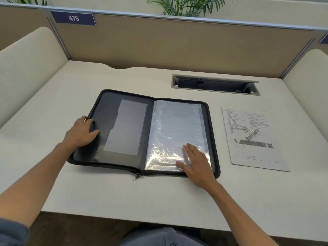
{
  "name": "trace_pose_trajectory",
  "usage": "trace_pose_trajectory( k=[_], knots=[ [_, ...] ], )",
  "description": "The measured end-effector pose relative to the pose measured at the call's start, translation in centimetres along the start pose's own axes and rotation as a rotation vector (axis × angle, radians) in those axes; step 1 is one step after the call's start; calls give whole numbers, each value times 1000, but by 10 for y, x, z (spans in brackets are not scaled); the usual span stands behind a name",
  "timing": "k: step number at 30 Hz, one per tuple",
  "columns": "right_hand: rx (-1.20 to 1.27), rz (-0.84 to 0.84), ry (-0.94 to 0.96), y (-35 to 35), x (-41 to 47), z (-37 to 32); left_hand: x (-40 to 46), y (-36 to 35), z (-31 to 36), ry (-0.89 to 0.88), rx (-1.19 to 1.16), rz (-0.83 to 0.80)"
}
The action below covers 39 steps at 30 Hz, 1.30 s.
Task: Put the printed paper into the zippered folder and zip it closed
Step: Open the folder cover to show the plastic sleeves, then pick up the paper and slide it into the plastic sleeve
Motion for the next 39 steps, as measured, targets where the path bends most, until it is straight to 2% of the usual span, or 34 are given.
trace_pose_trajectory(
  k=[7, 12, 19, 28, 34, 39],
  knots=[
    [113, 157, -8, 49, 0, 13, -19, -11, 64, -135, -75, 216],
    [63, 277, -109, 83, -2, 56, -42, -27, 138, -210, -224, 263],
    [-47, 393, -377, 129, -14, 142, -72, -62, 246, -242, -416, 234],
    [-200, 405, -649, 182, -35, 248, -101, -101, 364, -398, -465, 150],
    [-254, 317, -715, 186, -40, 277, -122, -126, 427, -534, -423, 111],
    [-302, 328, -702, 189, -35, 278, -134, -149, 464, -566, -306, 88]
  ],
)
Point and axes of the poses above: each hand's wrist, its own x-axis towards the middle knuckle, its own y-axis out of the back of the hand, z = x × y, the point moved 6 cm from there along x, towards the middle knuckle, and after that the axes turned 10 degrees about z, right-handed, at the moved point
